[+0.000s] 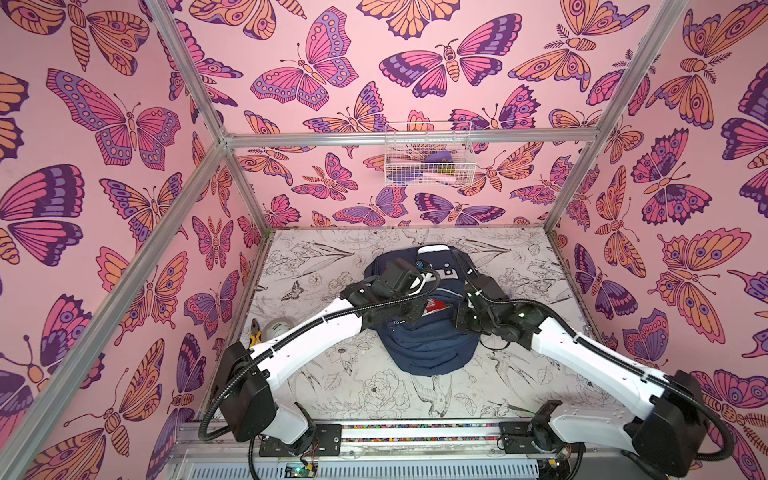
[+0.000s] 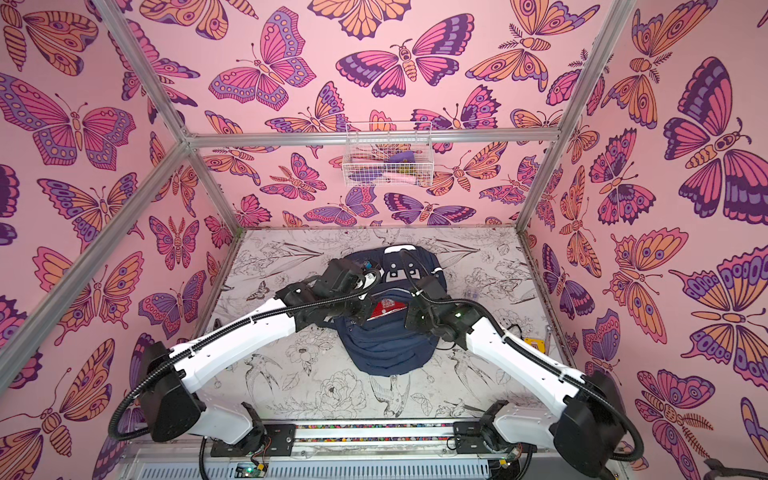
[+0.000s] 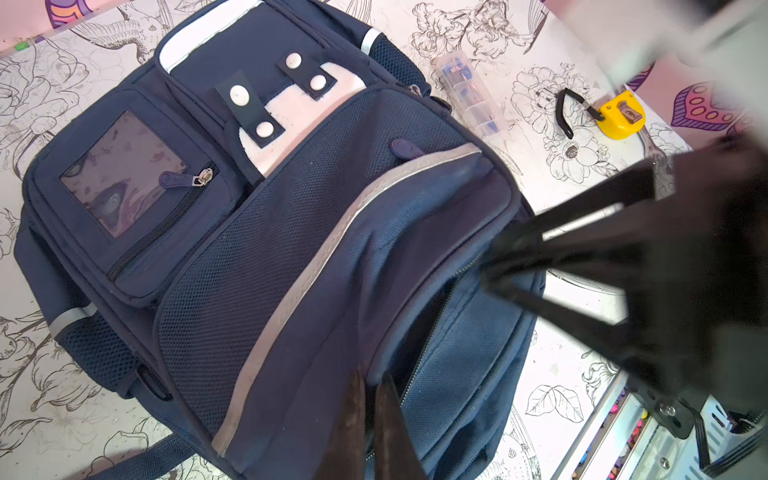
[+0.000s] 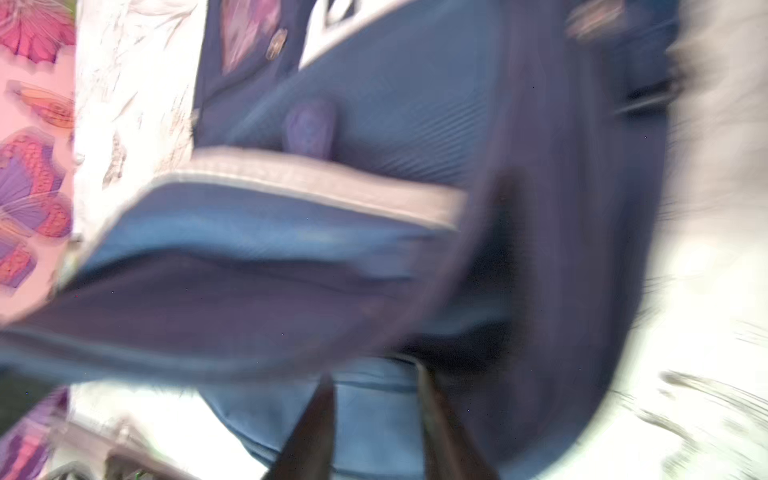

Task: Pack the student bag
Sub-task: 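Release the pencil case and withdraw the right gripper from the pocket, then grasp the clear compass box beside the backpack with the right gripper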

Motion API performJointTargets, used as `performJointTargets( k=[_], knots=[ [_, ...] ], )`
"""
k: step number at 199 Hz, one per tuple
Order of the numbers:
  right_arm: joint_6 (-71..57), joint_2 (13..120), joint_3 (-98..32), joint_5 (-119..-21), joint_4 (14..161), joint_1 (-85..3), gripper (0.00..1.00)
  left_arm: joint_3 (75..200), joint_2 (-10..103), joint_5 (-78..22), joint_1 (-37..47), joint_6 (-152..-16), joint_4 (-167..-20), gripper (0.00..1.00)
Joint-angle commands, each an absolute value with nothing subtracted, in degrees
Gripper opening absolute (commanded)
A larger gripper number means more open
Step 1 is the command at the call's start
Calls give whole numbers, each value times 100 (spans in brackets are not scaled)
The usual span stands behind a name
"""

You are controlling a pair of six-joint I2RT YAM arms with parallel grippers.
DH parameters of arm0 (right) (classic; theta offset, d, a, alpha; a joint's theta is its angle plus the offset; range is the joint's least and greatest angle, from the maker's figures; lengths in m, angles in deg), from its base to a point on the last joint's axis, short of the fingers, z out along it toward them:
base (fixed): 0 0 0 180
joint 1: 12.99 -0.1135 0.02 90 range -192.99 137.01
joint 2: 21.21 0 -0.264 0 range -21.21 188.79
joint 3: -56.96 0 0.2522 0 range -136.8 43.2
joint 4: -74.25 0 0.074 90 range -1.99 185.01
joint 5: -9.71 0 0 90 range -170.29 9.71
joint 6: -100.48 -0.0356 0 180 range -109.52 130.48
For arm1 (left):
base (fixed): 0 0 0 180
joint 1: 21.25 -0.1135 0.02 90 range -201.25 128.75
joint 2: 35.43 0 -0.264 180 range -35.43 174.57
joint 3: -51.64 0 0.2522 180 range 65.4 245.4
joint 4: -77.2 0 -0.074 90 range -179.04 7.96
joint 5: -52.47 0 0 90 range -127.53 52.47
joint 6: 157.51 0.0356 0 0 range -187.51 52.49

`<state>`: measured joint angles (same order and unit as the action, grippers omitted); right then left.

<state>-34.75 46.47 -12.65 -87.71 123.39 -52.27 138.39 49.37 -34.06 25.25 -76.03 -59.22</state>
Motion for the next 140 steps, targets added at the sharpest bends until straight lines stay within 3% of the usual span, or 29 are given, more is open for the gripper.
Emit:
performJointTargets(
  k=[1,34,47,105,140],
  knots=[
    [-3232,3979,-1498,-10029,13600,-4919,53,13701,4705,-3239,2457,-7711,-6109,0],
    [-2869,4074,-1397,-9654,14063,-3246,64,13624,4710,-3147,2372,-7854,-6226,0],
    [-2585,4500,-1353,-9250,13905,-2588,80,13611,4740,-3007,2344,-7877,-6258,0],
    [-1742,7114,-2067,-8745,13450,-1861,77,13507,4706,-2911,2185,-7743,-6171,0],
    [-1616,7865,-2291,-8692,13156,-1856,76,13561,4794,-2894,2096,-7697,-6170,0]
  ],
)
